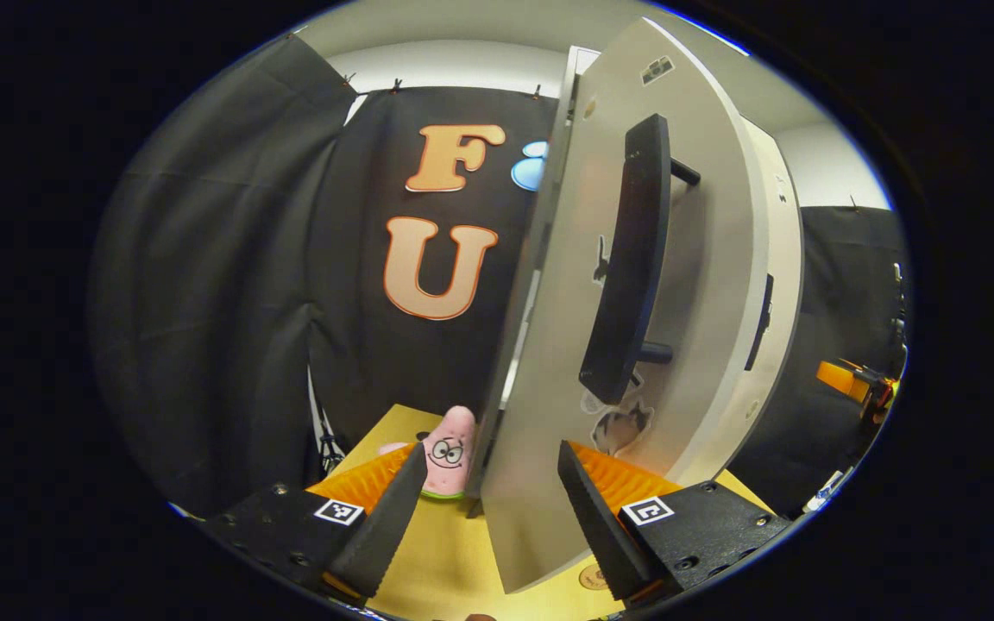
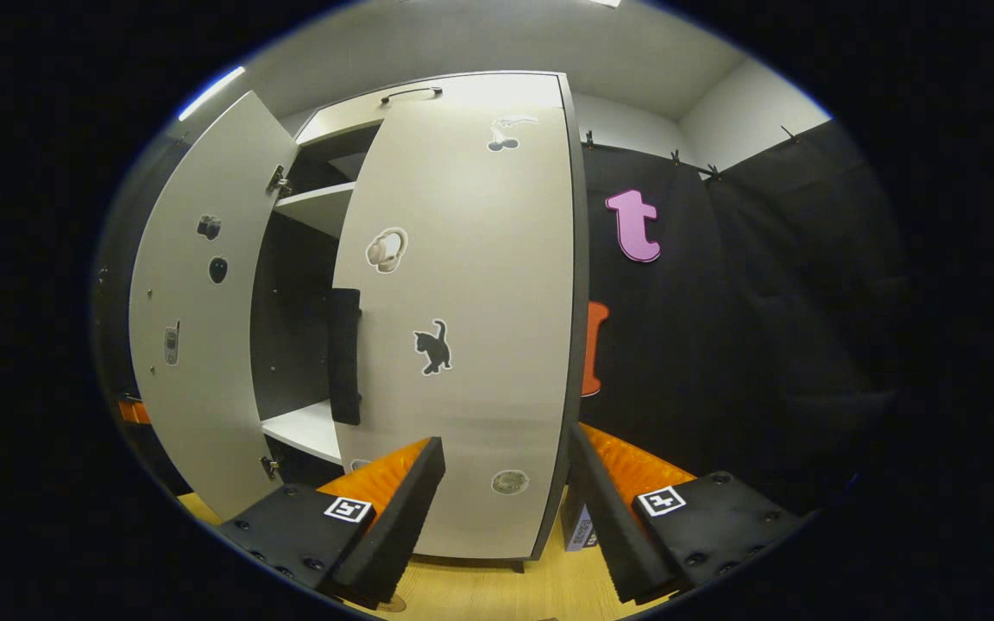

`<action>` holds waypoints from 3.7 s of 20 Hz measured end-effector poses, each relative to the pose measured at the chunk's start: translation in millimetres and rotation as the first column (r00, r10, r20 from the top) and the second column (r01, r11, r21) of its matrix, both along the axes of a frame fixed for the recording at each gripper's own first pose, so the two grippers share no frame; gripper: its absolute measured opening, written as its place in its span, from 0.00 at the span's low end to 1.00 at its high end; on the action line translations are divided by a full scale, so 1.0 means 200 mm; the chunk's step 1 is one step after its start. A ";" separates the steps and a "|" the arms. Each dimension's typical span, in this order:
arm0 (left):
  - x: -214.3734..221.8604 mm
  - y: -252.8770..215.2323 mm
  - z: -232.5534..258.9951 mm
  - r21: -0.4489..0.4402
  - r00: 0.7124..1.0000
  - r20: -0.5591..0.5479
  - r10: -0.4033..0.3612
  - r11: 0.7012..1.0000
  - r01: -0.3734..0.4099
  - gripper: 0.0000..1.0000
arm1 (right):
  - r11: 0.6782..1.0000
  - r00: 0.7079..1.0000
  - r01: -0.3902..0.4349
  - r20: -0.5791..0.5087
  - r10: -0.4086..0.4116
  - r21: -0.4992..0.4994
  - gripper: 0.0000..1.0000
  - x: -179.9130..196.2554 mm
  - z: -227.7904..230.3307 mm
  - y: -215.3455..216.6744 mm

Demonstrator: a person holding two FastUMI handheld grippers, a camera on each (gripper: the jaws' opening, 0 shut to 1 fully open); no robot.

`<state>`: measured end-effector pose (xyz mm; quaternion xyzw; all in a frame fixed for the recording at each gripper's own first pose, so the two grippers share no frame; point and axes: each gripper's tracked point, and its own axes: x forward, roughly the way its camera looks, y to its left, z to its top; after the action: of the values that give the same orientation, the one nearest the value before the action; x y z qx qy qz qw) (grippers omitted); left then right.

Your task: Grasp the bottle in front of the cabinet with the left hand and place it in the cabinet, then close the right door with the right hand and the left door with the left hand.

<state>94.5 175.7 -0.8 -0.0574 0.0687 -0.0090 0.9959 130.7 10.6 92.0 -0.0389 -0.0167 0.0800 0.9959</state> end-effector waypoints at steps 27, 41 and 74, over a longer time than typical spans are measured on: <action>0.52 -0.67 -0.14 0.040 0.971 0.017 -0.240 0.970 0.239 0.94 | 0.994 0.994 0.109 -0.011 -0.109 0.011 0.96 -0.09 -0.06 -0.33; 0.67 -0.72 -0.14 0.045 0.977 0.015 -0.211 0.977 0.210 0.94 | 0.989 0.989 0.145 -0.028 -0.145 0.028 0.96 -0.07 -0.10 -0.47; -0.07 -0.30 0.66 0.089 0.988 0.148 -0.050 0.995 0.037 0.94 | 0.999 0.999 0.048 -0.008 -0.049 -0.016 0.96 -0.13 0.12 -0.42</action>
<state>80.4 114.8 131.1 -0.0121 -0.0048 -0.0318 0.9994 105.0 -73.8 115.6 -0.0467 -0.0110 0.0561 0.9973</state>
